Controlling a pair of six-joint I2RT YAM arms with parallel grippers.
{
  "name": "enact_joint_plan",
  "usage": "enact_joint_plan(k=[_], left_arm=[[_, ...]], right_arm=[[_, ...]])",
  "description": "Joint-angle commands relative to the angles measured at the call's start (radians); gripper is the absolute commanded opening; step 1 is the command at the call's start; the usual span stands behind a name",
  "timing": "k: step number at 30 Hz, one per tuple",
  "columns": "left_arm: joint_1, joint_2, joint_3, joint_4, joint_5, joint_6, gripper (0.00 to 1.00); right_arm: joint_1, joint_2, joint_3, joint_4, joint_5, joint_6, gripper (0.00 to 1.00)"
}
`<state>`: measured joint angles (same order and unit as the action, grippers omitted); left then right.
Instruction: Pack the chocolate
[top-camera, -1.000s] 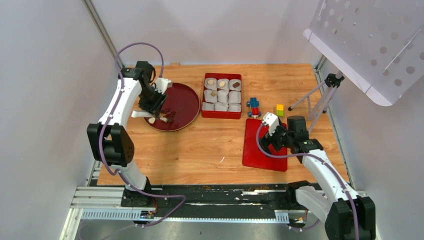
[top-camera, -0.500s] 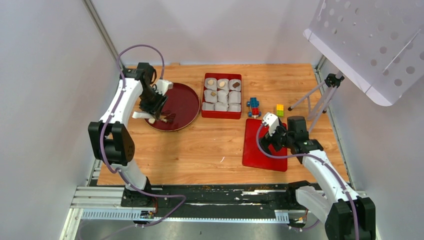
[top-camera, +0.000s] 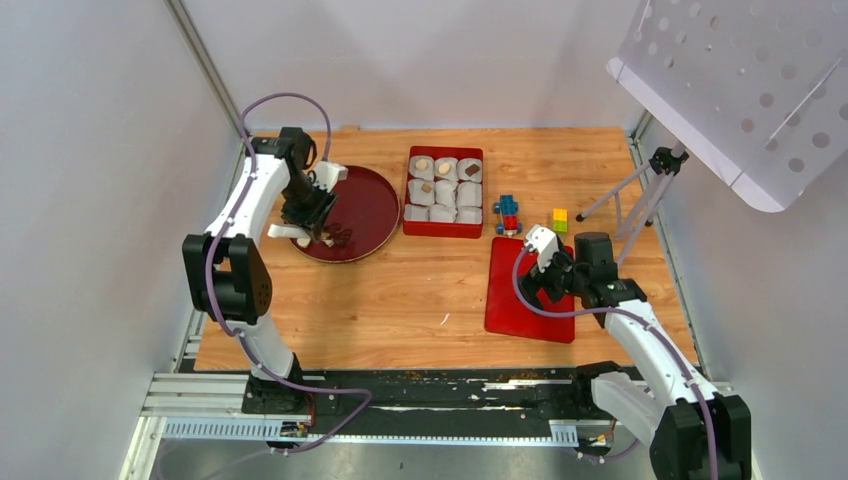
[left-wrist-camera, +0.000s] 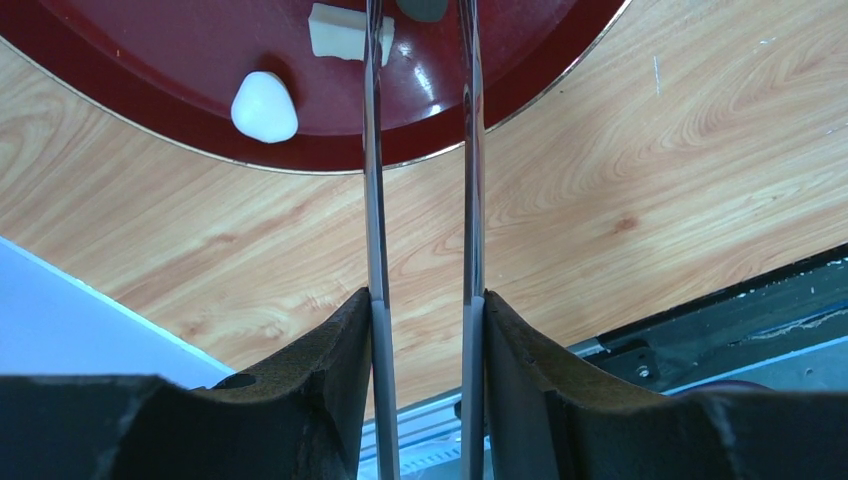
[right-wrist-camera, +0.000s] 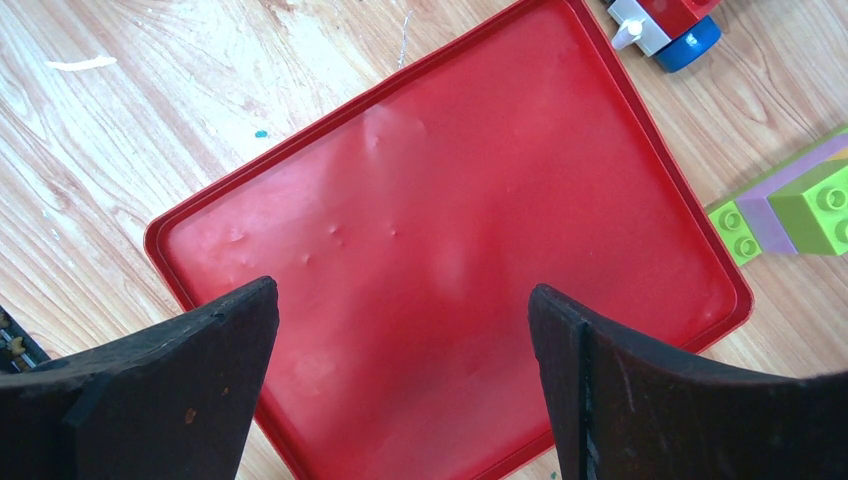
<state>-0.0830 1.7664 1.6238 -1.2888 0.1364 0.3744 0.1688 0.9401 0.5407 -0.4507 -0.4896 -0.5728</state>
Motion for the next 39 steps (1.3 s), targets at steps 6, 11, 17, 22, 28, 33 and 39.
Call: enact_joint_plan(k=[6,11,17,22,28,33,39], left_arm=[[0.001,0.013,0.01,0.002,0.011,-0.013,0.45],[-0.001,-0.004,0.05,-0.011,0.023,-0.012,0.19],[-0.002,-0.012,0.207,-0.094,0.153,0.004,0.14],[-0.049,0.016,0.336,-0.115,0.252,0.004,0.12],[-0.162,0.036,0.36,0.084,0.314,-0.083,0.12],[-0.262,0.113,0.399,0.246,0.297,-0.169,0.12],[-0.33,0.242,0.472,0.301,0.237,-0.212,0.13]], right_arm=[[-0.003,-0.021,0.001,0.032,-0.02,0.003,0.95],[-0.003,-0.02,0.002,0.031,-0.019,0.004,0.95],[-0.002,-0.009,0.007,0.03,-0.02,0.001,0.95],[-0.003,0.008,0.019,0.038,-0.02,-0.003,0.95],[-0.002,0.012,0.029,0.032,-0.02,-0.007,0.95],[-0.003,0.008,0.039,0.023,-0.017,-0.008,0.96],[-0.003,-0.008,0.04,0.004,-0.006,-0.014,0.96]])
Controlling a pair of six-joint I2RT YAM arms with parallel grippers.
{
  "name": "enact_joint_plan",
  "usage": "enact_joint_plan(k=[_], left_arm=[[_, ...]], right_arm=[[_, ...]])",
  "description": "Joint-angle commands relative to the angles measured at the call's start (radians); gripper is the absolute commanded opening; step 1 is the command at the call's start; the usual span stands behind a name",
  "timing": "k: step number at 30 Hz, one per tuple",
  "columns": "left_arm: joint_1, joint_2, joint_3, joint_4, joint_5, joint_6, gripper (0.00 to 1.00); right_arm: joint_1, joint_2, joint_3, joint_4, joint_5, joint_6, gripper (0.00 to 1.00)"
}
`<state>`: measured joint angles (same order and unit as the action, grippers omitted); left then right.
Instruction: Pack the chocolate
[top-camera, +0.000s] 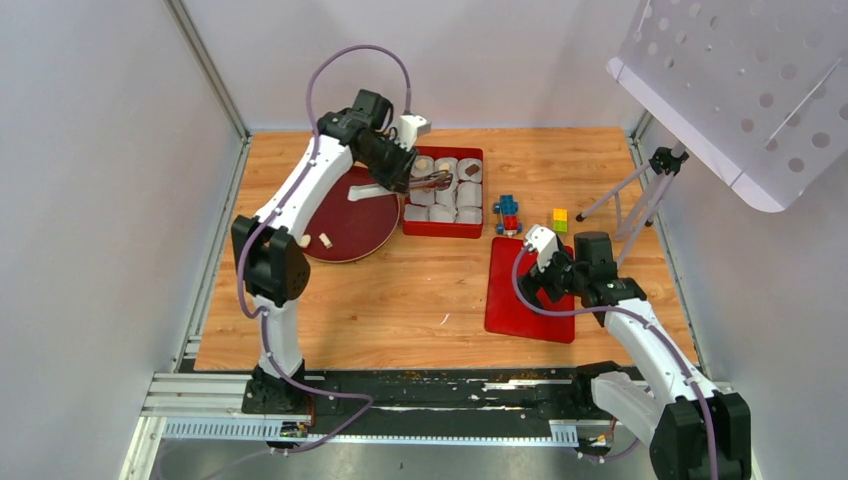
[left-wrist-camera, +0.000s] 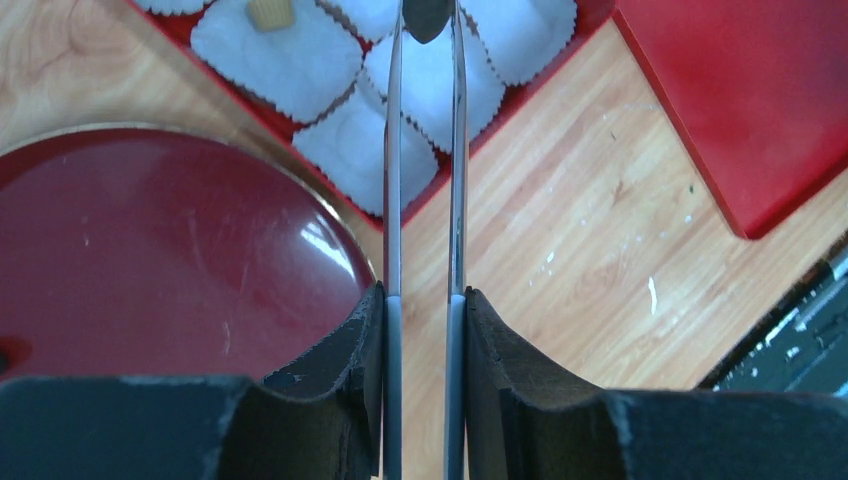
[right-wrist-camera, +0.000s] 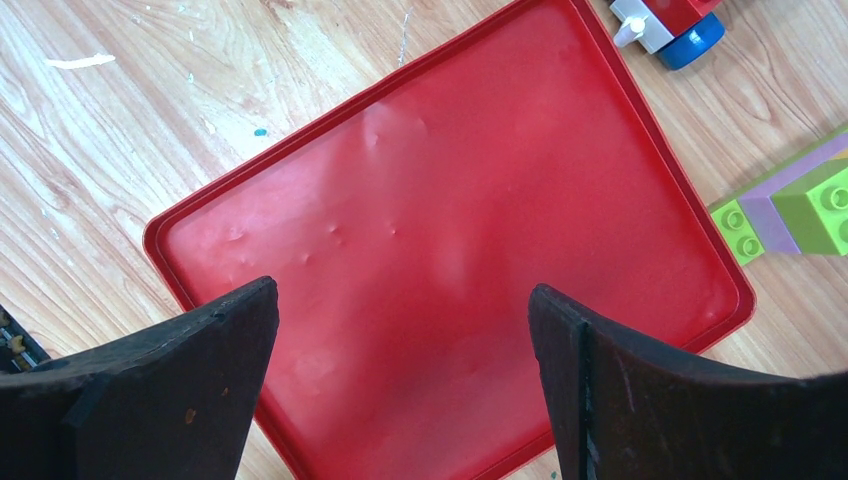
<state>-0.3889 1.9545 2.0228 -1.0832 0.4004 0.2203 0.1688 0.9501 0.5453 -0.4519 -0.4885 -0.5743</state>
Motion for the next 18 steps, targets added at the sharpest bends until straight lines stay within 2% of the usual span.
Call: enact_joint_plan(k=[1,8,18], left_arm=[[-0.03,0.068,0.082,0.1,-0.042,-0.059,0.13],[-0.053,0.149,0.145,0.12,-0.09,-0.073,0.15],[-0.061,0.2,0.15,0.12,-0.103,-0.069,0.21]], right_arm=[[-0.004,-0.023,0.033,0.003,-0.007,-0.012,0.96],[-0.005,-0.024,0.031,-0.007,-0.006,-0.013,0.96],[-0.005,-0.004,0.039,0.001,-0.007,-0.017,0.95]])
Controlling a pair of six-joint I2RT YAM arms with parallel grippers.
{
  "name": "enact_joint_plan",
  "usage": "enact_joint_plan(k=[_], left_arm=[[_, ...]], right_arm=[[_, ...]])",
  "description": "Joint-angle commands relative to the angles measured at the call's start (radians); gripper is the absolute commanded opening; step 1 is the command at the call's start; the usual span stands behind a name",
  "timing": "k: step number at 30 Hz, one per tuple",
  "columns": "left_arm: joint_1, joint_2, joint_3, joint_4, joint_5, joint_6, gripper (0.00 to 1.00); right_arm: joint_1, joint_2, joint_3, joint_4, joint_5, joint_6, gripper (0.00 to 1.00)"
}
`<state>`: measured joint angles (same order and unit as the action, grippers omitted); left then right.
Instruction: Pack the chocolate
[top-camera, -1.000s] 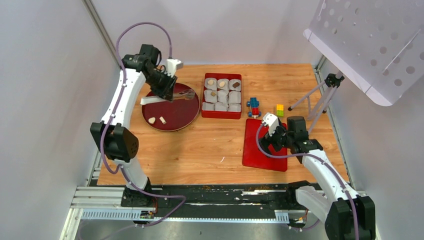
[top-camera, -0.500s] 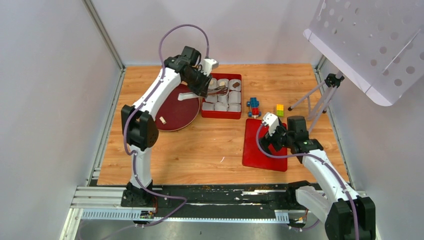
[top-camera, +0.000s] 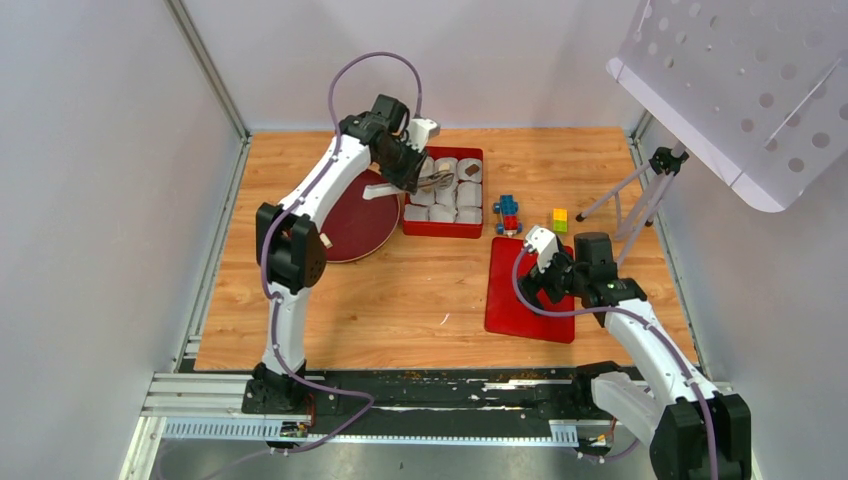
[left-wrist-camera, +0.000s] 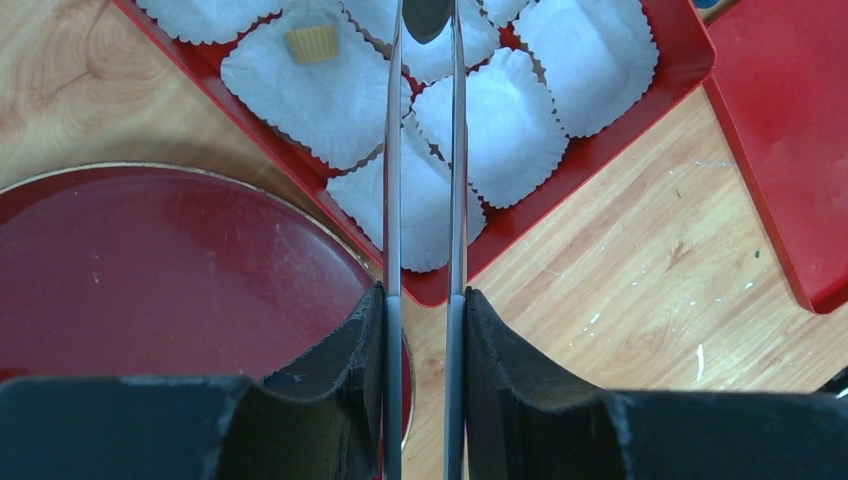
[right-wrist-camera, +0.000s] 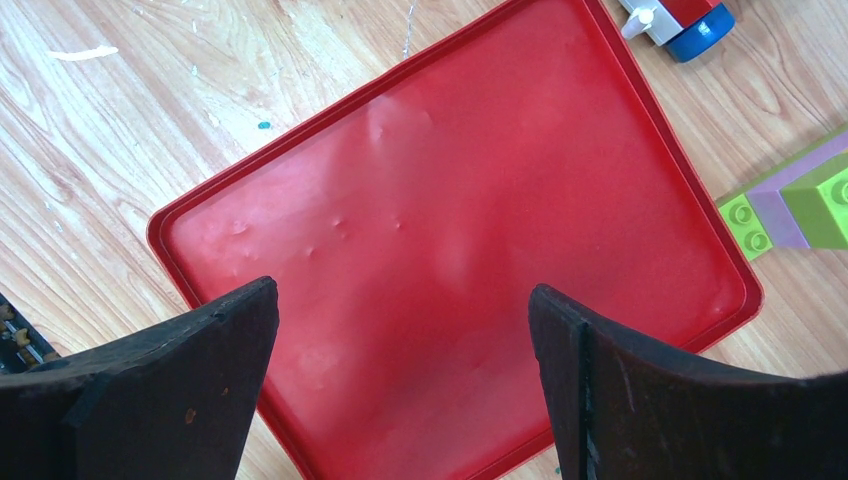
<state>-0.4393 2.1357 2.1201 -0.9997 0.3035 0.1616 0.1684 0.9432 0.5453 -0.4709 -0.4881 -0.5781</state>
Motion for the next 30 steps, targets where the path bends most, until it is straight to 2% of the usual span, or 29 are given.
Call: enact_joint_plan(k=[1,7,16,23,27,30], left_arm=[[-0.01,0.024,0.055,0.038,-0.006,-0.008,0.22],[-0.015,0.076,0.091,0.041,0.001,0.005,0.22],[-0.018,0.091,0.104,0.038,-0.038,0.001,0.39],[-0.018,0.074,0.109,0.038,-0.03,0.004,0.45],[-0.019,0.071,0.108,0.036,-0.023,0.004,0.45],[-0.02,0.061,0.115,0.035,-0.013,0.013,0.33]], right_arm=[[-0.004,0.003,0.038,0.02,-0.007,-0.014,0.96],[-0.004,0.007,0.035,0.022,-0.006,-0.013,0.95],[-0.004,0.009,0.032,0.022,-0.002,-0.015,0.96],[-0.005,0.021,0.031,0.036,-0.006,-0.013,0.95],[-0.004,0.025,0.031,0.04,-0.007,-0.014,0.96],[-0.005,0.024,0.032,0.04,-0.007,-0.015,0.96]])
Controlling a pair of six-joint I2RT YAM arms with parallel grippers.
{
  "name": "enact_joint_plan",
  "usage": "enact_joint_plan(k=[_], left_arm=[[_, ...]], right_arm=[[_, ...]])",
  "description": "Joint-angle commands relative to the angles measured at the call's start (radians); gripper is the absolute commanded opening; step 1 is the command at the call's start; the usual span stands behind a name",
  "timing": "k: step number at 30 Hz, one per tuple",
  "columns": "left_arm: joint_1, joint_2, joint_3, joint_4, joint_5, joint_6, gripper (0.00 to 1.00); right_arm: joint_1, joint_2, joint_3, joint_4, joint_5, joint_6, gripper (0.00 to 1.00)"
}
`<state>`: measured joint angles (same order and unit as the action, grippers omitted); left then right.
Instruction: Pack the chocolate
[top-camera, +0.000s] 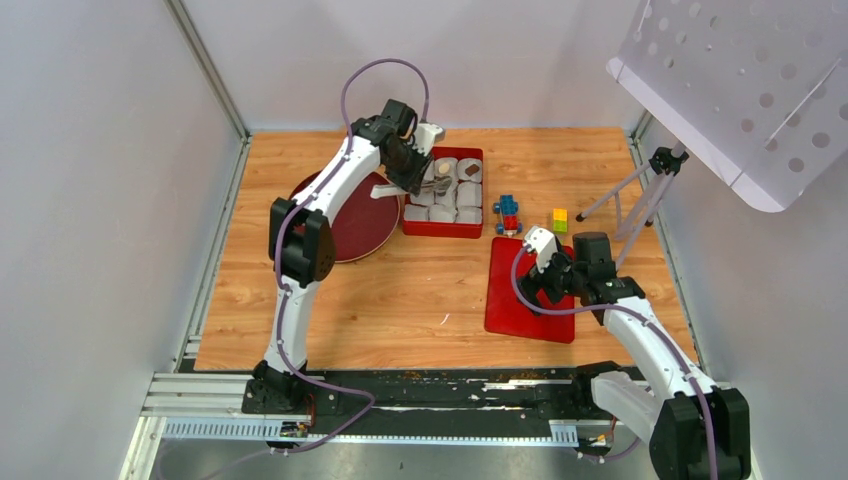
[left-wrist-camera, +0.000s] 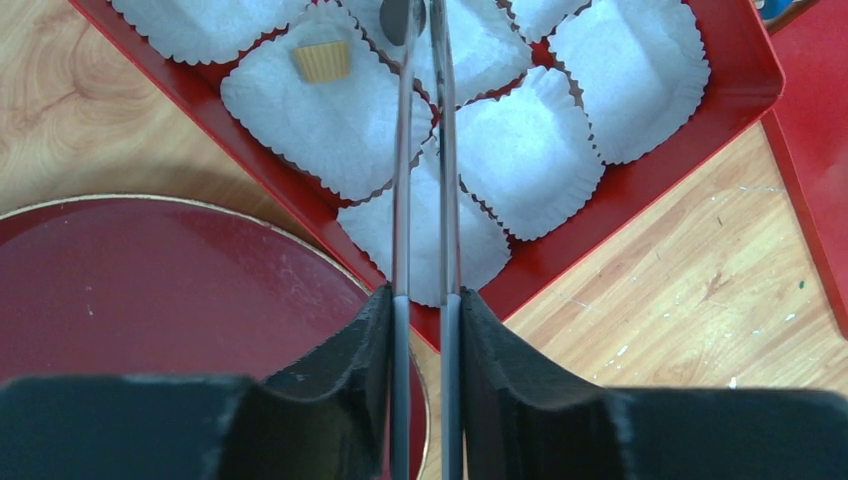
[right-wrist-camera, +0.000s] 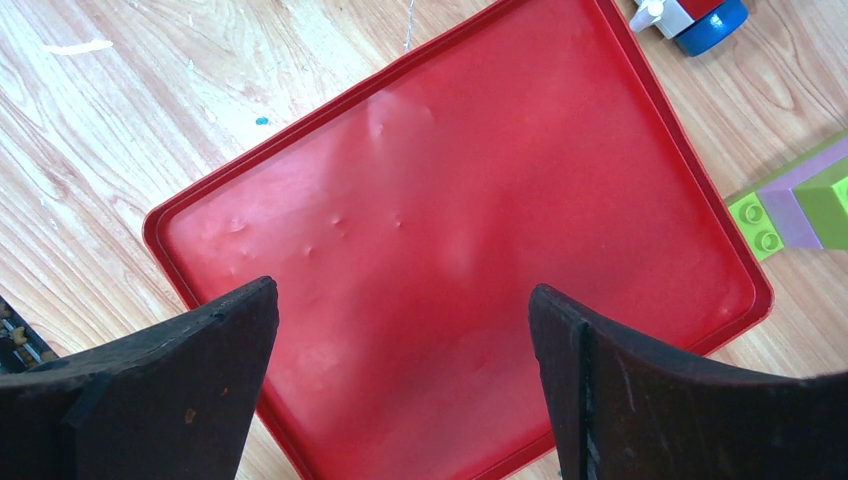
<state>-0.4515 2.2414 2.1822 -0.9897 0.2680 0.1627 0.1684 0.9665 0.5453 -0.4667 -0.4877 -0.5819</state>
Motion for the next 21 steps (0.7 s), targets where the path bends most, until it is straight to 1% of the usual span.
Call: enact_joint_plan(k=[1,2,4,8,11,16,19,21], left_arm=[[-0.009,-0.058,0.057,0.024,0.026,0.013,0.31],[-0.008,-0.071,0.061,0.017,0.027,0.016,0.28],[-0.006,-0.117,0.057,0.002,0.028,0.025,0.26],[0.013,-0.241,-0.017,-0.05,0.003,0.086,0.26],[0.056,-0.338,-0.098,-0.098,-0.012,0.128,0.25],[0.166,-0.476,-0.263,-0.184,-0.067,0.172,0.25],[0.242,-0.557,-0.384,-0.208,-0.113,0.162,0.27],[0.273,-0.598,-0.471,-0.195,-0.148,0.141,0.35]], right_arm=[[-0.005,0.0,0.031,0.035,-0.008,-0.011,0.96],[-0.004,0.001,0.031,0.033,-0.008,-0.011,0.96],[-0.004,0.0,0.032,0.029,-0.008,-0.011,0.96],[-0.004,-0.002,0.024,0.031,-0.007,-0.011,0.96],[-0.005,-0.002,0.017,0.036,-0.014,-0.007,0.96],[-0.004,0.004,0.017,0.04,-0.015,-0.007,0.96],[-0.004,0.012,0.016,0.047,-0.018,-0.006,0.96],[-0.005,0.014,0.015,0.049,-0.023,-0.004,0.96]])
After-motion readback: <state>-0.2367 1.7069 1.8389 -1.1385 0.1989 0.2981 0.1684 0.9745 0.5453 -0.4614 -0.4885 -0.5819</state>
